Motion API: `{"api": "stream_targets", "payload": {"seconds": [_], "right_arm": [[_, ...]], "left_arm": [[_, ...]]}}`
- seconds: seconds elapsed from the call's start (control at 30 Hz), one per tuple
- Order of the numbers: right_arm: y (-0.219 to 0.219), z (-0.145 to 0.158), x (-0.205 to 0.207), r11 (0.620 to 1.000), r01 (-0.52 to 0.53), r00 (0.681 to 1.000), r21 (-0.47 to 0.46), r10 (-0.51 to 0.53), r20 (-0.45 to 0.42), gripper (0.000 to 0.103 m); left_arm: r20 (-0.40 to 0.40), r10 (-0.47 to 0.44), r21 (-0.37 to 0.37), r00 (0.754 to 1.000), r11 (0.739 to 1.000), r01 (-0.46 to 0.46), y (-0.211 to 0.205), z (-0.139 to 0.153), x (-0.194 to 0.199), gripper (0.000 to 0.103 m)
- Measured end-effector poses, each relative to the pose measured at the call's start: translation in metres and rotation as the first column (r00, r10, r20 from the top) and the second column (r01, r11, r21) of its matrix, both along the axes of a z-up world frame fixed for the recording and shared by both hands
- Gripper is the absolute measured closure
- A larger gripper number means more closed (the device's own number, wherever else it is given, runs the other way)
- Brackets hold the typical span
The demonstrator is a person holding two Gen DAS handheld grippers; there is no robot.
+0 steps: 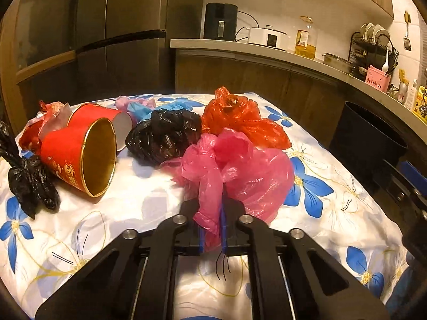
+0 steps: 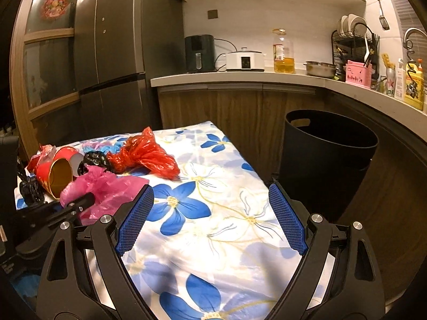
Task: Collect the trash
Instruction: 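Grasp the pink bag with the left tool while the right tool grasps the orange bag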
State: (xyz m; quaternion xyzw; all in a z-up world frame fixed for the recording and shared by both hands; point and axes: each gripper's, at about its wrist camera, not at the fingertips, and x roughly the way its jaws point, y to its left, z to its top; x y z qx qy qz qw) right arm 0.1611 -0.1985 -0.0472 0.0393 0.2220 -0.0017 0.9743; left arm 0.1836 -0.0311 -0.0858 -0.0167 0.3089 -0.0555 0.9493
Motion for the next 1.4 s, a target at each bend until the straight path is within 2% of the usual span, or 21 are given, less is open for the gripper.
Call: {"api": "stream_targets", "payload": {"seconds": [0.07,0.27,0.43,0.63,0.83,0.9,1.0,1.07,1.1,1.17,1.2,1.27,1.33,1.4], "right_arm": [[0.004,-0.001,0.006,1.0,-0.015,1.0,-0.002,0.015,0.007,0.016],[0.014,0.0,0.037,0.998,-0.054,0.998,0.026,0.053,0.024,0.016],[0.031,-0.002,0.073,0.992,-0.114,0.993,0.05,0.113,0.025,0.016],[0.058,-0.001,0.122,0.983,-0.17,0.985,0.075,0.171,0.003,0.016],[0.081,-0.013,0.16,0.975,-0.21,0.973,0.068,0.215,-0.077,0.017],[0.085,-0.018,0.167,0.973,-0.22,0.969,0.071,0.227,-0.098,0.021],[0.09,-0.024,0.172,0.968,-0.244,0.96,0.067,0.251,-0.124,0.034],[0.092,-0.024,0.17,0.966,-0.252,0.959,0.057,0.257,-0.122,0.049],[0.093,-0.024,0.169,0.965,-0.257,0.958,0.053,0.262,-0.119,0.053],[0.095,-0.024,0.168,0.962,-0.268,0.955,0.048,0.272,-0.119,0.07],[0.096,-0.025,0.167,0.961,-0.274,0.953,0.043,0.277,-0.122,0.072],[0.097,-0.024,0.163,0.959,-0.28,0.952,0.04,0.283,-0.116,0.084],[0.095,-0.021,0.16,0.96,-0.278,0.954,0.042,0.281,-0.107,0.091],[0.089,-0.017,0.152,0.961,-0.271,0.957,0.053,0.275,-0.093,0.093]], "left_arm": [[0.013,0.004,-0.006,1.0,1.0,-0.004,0.001,0.002,-0.003,0.1],[0.1,0.023,-0.039,0.995,0.999,-0.02,0.015,0.021,-0.027,0.101],[0.136,0.065,-0.063,0.988,0.996,-0.057,0.032,0.034,-0.037,0.101],[0.141,0.112,-0.069,0.984,0.992,-0.103,0.047,0.038,-0.034,0.101],[0.128,0.153,-0.084,0.98,0.986,-0.143,0.062,0.037,-0.028,0.101],[0.13,0.156,-0.087,0.979,0.985,-0.145,0.064,0.037,-0.029,0.101],[0.125,0.155,-0.094,0.98,0.985,-0.143,0.067,0.037,-0.027,0.101],[0.117,0.152,-0.097,0.982,0.985,-0.141,0.068,0.035,-0.025,0.101],[0.115,0.151,-0.098,0.982,0.985,-0.14,0.068,0.035,-0.025,0.101],[0.114,0.152,-0.099,0.982,0.985,-0.141,0.068,0.035,-0.025,0.101],[0.114,0.152,-0.1,0.982,0.985,-0.141,0.068,0.036,-0.025,0.101],[0.115,0.154,-0.098,0.981,0.985,-0.143,0.069,0.037,-0.025,0.101],[0.112,0.157,-0.102,0.981,0.984,-0.146,0.07,0.037,-0.024,0.101],[0.11,0.159,-0.105,0.981,0.983,-0.148,0.07,0.038,-0.026,0.101]]}}
